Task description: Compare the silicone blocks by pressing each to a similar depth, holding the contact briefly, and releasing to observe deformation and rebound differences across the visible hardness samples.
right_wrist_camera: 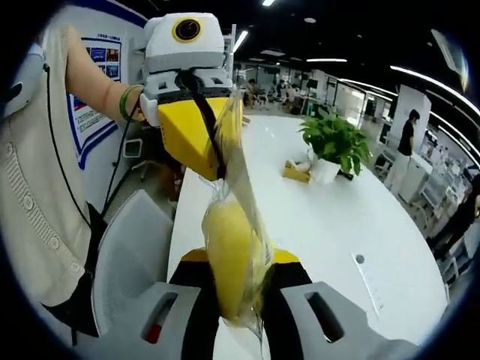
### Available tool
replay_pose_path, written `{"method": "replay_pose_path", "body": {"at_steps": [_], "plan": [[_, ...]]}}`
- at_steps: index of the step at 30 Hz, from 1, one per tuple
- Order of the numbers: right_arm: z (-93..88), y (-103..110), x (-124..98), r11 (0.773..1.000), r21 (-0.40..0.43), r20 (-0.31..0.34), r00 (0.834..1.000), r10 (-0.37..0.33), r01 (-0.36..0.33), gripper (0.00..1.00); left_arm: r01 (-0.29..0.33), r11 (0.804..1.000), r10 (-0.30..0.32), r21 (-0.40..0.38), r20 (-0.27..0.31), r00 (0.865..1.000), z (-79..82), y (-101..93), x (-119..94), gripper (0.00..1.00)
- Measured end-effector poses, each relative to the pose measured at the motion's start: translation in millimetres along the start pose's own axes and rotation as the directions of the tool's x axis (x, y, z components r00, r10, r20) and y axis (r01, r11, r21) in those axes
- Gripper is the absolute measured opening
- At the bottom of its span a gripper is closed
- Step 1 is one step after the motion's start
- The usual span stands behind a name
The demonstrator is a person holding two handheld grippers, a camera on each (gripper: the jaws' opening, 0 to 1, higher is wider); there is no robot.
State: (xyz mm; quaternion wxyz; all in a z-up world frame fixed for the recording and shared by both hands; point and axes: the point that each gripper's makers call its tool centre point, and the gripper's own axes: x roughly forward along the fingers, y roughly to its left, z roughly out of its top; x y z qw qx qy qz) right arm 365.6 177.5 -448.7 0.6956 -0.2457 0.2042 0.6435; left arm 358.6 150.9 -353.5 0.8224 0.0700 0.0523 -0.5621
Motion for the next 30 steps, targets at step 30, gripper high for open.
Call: {"method": "replay_pose_path", "body": {"at_steps": [30], "plan": [[5.7,1.9,-12.5,1.000,-0.014,-0.038,0.999,-0.019,0.019,0.10,-0.010,0.988,0.006,0.155,0.021,1.000,13.2,-4.7,9.8,0.00]]}}
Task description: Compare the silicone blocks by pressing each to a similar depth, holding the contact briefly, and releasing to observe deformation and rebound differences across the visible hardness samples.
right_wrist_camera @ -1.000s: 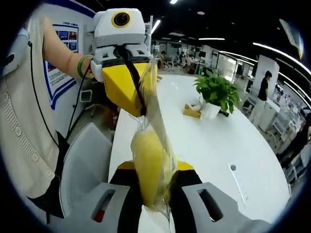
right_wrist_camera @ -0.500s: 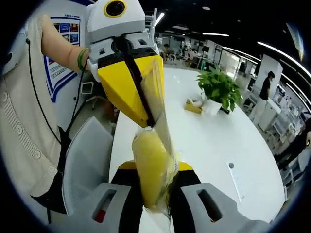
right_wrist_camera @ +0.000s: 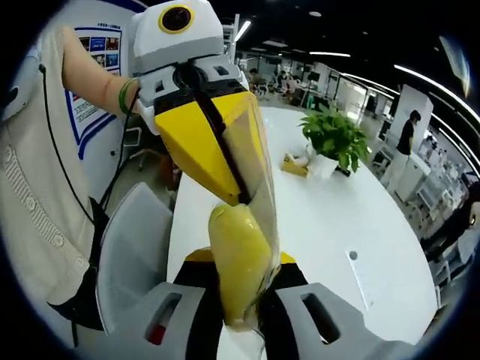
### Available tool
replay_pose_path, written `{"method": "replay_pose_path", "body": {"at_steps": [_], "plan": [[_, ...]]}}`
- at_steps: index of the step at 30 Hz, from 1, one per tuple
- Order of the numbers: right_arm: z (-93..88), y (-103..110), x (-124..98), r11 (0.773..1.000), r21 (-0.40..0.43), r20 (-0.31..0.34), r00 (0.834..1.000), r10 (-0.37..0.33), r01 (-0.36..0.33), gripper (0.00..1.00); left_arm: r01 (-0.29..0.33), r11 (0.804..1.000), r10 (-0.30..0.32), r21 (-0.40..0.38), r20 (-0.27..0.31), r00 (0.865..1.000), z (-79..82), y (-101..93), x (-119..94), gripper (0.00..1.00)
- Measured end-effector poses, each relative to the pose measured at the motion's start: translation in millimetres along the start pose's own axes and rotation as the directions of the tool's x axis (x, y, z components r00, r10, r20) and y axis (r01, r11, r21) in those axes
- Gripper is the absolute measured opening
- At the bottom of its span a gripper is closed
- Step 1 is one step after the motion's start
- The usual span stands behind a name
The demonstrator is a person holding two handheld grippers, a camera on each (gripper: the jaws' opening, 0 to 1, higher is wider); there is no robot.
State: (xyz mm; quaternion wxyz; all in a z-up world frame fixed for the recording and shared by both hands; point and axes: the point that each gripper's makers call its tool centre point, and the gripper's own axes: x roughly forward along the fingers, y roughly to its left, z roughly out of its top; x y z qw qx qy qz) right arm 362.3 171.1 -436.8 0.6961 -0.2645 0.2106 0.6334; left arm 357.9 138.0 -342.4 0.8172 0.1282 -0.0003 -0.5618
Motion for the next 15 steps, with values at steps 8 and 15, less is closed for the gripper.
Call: {"method": "replay_pose_path", "body": {"at_steps": [8,15], "plan": [[-1.2,-0.4,-1.7,1.000,0.013,0.001,1.000,-0.001,0.001,0.11,-0.009,1.000,0.009,0.010,-0.004,1.000,1.2,0.5,2.3,0.00],[0.5,0.5,-4.2,1.000,0.003,0.010,1.000,-0.008,0.008,0.10,-0.025,1.000,0.025,0.006,0.010,1.000,3.7,-0.1,2.5,0.00]]}}
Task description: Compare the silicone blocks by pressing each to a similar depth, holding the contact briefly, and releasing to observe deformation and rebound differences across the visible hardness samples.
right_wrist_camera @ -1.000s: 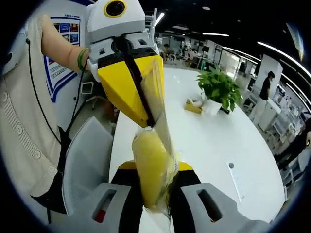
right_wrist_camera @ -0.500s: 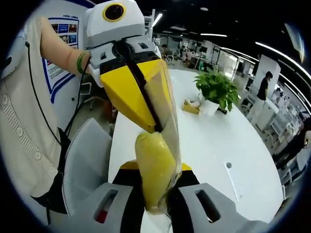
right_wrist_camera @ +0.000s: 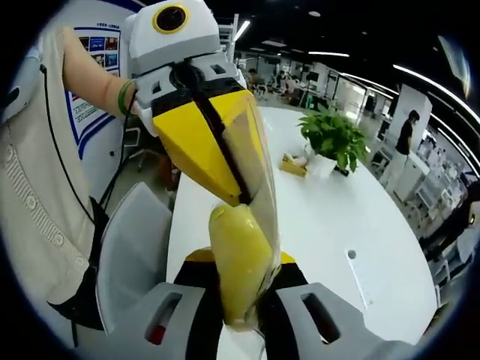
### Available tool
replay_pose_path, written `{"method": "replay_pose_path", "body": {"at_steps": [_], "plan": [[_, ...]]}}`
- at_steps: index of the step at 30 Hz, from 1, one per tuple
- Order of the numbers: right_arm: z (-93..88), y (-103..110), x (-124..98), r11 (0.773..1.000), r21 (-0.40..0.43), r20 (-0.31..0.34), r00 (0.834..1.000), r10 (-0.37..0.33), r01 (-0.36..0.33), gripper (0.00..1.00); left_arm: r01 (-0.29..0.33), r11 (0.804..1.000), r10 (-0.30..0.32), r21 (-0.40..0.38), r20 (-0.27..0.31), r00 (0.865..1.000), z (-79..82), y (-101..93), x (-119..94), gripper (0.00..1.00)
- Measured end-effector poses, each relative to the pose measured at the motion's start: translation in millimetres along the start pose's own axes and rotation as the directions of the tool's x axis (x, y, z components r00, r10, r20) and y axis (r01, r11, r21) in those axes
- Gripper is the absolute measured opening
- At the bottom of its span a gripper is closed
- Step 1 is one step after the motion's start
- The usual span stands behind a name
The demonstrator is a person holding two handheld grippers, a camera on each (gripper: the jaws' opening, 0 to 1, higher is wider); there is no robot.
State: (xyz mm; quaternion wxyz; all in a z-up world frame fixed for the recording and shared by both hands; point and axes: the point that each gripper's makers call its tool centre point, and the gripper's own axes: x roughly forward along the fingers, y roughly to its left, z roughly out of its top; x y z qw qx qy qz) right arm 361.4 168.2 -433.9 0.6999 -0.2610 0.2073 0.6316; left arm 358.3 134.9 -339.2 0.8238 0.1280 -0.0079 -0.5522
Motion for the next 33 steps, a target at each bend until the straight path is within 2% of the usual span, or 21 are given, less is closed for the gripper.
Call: {"method": "replay_pose_path", "body": {"at_steps": [3,12,14,17,19,21,23,24,26,27,29,31,33], "plan": [[2.9,1.7,-2.5,1.000,0.001,0.006,1.000,0.000,0.000,0.10,-0.008,1.000,0.008,0.003,0.018,1.000,3.1,0.4,-0.6,0.00],[1.0,3.3,-3.4,1.000,-0.018,-0.015,1.000,-0.005,0.005,0.10,0.002,1.000,-0.002,0.025,0.004,1.000,3.2,-3.0,-0.2,0.00],[3.0,3.5,-3.2,1.000,-0.004,-0.003,1.000,-0.002,0.002,0.11,-0.026,0.998,0.026,0.065,0.011,1.000,4.5,-2.7,-0.6,0.00],[4.1,4.8,-4.2,1.000,0.020,0.008,1.000,0.018,-0.018,0.11,-0.035,0.999,0.035,0.039,0.013,0.999,5.6,-1.9,-1.3,0.00],[4.3,4.0,-4.4,1.000,0.024,0.014,1.000,0.018,-0.019,0.12,-0.032,0.999,0.032,-0.002,0.027,0.999,7.0,-1.2,-1.4,0.00],[3.8,5.1,-4.7,0.999,0.026,0.010,1.000,0.021,-0.022,0.13,-0.030,0.997,0.032,-0.077,0.032,0.999,6.4,-1.3,-1.6,0.00],[4.2,5.3,-4.5,1.000,0.018,0.013,1.000,0.019,-0.020,0.14,-0.027,0.994,0.031,-0.104,0.035,0.999,6.5,-0.3,-2.4,0.00],[4.6,6.4,-4.3,0.999,0.024,0.016,1.000,0.025,-0.026,0.14,-0.037,0.983,0.045,-0.182,0.037,0.998,6.0,0.1,-3.1,0.00],[4.6,7.0,-3.9,0.999,0.031,0.019,0.999,0.035,-0.036,0.15,-0.032,0.976,0.043,-0.217,0.044,0.998,5.3,1.1,-3.5,0.00],[4.9,7.4,-4.0,0.999,0.029,0.020,0.999,0.035,-0.035,0.15,-0.030,0.964,0.046,-0.265,0.054,0.997,5.4,1.9,-4.3,0.00],[5.4,6.5,-3.7,0.999,0.017,0.020,0.999,0.029,-0.029,0.16,-0.021,0.956,0.044,-0.292,0.074,0.996,5.1,3.1,-5.4,0.00],[5.2,3.9,-3.2,0.999,-0.026,0.007,1.000,0.024,-0.024,0.17,-0.010,0.935,0.048,-0.355,0.098,0.994,3.8,4.5,-7.1,0.00],[5.3,2.0,-2.2,0.999,-0.040,0.006,1.000,0.026,-0.026,0.18,-0.007,0.901,0.062,-0.433,0.113,0.992,0.7,8.6,-9.0,0.00]]}}
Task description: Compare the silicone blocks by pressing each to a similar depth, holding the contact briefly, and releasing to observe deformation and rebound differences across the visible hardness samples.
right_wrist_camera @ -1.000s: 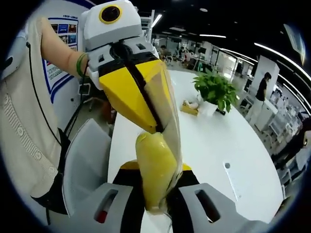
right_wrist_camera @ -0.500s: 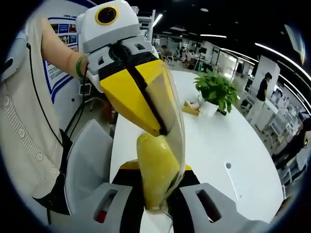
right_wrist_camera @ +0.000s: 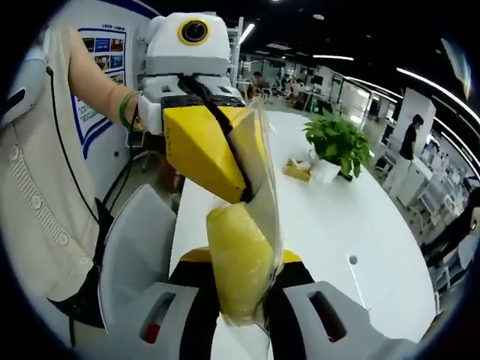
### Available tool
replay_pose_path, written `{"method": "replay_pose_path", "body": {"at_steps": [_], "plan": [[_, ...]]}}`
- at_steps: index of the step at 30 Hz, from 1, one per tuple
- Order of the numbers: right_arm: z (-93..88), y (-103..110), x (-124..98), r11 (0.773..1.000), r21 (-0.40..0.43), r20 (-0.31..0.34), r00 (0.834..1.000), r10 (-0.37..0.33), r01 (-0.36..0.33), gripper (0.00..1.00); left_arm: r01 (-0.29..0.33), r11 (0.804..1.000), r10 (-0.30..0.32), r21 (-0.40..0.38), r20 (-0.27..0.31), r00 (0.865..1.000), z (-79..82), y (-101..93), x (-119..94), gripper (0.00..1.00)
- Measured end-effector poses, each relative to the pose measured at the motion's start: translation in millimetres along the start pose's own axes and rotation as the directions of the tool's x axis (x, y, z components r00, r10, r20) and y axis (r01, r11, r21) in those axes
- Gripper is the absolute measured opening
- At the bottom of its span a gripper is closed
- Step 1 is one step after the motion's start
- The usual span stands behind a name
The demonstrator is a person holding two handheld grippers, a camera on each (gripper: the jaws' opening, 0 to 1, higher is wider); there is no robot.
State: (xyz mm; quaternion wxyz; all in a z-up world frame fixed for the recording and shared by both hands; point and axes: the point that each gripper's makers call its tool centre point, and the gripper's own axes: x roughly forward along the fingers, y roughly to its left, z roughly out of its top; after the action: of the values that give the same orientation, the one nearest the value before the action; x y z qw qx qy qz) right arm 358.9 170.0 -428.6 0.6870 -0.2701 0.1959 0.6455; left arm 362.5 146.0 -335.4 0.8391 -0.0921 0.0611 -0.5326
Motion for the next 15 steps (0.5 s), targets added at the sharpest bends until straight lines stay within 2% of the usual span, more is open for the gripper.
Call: {"method": "replay_pose_path", "body": {"at_steps": [3,10,12,13,14,15], "plan": [[-0.4,0.1,3.9,1.000,0.003,-0.014,1.000,0.020,-0.020,0.19,0.009,0.987,-0.005,-0.158,0.028,1.000,-3.2,8.0,-3.6,0.00],[-0.5,-8.1,12.3,0.999,-0.011,-0.018,0.999,0.030,-0.030,0.25,0.006,0.964,0.016,-0.267,0.080,0.997,-7.5,25.0,-10.7,0.00],[0.1,-6.5,13.0,0.999,-0.001,-0.011,0.999,0.037,-0.037,0.29,0.007,0.948,0.025,-0.318,0.096,0.995,-10.8,31.3,-12.8,0.00],[0.8,-5.6,13.3,0.999,-0.004,-0.003,0.999,0.041,-0.041,0.31,0.013,0.943,0.018,-0.333,0.089,0.996,-13.9,32.1,-13.1,0.00],[1.5,-6.8,13.6,0.999,-0.001,0.001,0.999,0.037,-0.037,0.33,-0.010,0.947,0.041,-0.322,0.090,0.995,-17.3,37.5,-13.8,0.00],[2.2,-7.3,13.5,0.999,-0.002,0.003,0.999,0.036,-0.036,0.33,0.000,0.941,0.029,-0.338,0.080,0.996,-20.7,36.9,-13.5,0.00]]}}
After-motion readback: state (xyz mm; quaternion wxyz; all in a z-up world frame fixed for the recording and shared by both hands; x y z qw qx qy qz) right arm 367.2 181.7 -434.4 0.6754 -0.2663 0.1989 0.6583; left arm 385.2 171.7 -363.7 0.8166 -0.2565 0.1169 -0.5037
